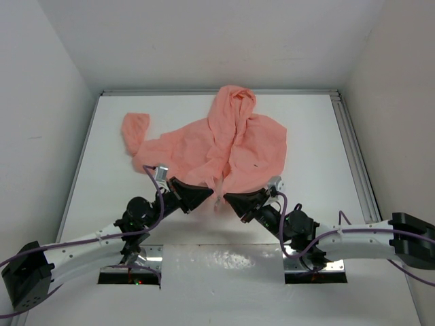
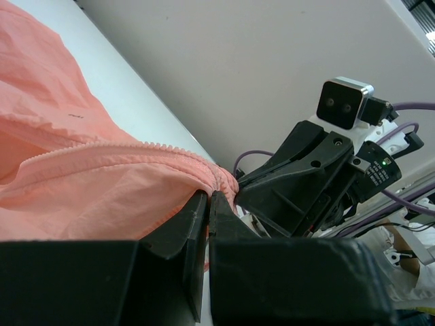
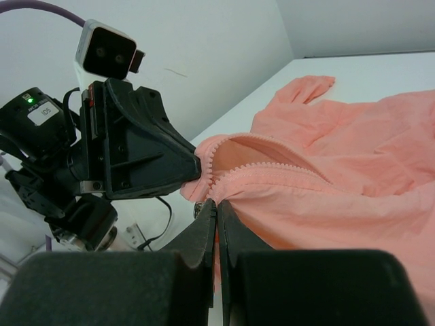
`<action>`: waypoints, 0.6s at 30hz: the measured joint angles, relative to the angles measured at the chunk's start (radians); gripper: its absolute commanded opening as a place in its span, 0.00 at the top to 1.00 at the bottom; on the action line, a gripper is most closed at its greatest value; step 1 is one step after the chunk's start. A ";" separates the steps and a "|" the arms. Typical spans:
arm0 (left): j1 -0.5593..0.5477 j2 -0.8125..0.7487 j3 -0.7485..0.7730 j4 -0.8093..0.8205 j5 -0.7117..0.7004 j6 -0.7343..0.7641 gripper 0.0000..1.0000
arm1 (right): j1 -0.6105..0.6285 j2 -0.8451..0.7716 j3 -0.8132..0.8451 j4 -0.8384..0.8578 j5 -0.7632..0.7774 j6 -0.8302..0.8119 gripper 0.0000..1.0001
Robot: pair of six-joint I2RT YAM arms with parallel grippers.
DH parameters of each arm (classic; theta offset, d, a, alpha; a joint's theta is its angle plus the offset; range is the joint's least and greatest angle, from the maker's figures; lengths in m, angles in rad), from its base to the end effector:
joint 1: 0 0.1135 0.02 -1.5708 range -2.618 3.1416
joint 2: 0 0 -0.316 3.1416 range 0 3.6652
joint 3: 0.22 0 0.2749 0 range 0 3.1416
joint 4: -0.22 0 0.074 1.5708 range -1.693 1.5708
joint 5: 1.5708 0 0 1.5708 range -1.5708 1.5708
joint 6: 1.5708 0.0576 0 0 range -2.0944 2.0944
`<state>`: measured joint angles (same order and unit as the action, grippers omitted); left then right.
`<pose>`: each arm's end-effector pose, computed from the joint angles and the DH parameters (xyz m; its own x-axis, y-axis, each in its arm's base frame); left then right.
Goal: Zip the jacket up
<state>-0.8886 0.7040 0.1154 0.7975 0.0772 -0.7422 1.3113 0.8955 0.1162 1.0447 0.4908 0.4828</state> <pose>0.1000 -0.1302 0.2462 -0.4589 -0.5039 -0.7318 0.6938 0.3113 -0.6494 0.0714 0.1630 0.2470 -0.2820 0.5337 -0.7973 -0.6829 0.4721 0.5575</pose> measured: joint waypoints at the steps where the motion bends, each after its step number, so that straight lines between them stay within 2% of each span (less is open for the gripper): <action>1: 0.000 0.000 0.000 0.002 0.000 0.000 1.00 | 0.000 0.000 0.000 0.000 -0.002 0.001 1.00; 18: 0.000 0.005 -0.014 0.023 0.002 -0.004 1.00 | 0.000 0.000 0.000 -0.001 -0.009 0.012 1.00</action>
<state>-0.8886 0.7090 0.1013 0.8207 0.0788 -0.7460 1.3113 0.8955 0.1162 1.0439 0.4820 0.4946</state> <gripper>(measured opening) 0.013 0.002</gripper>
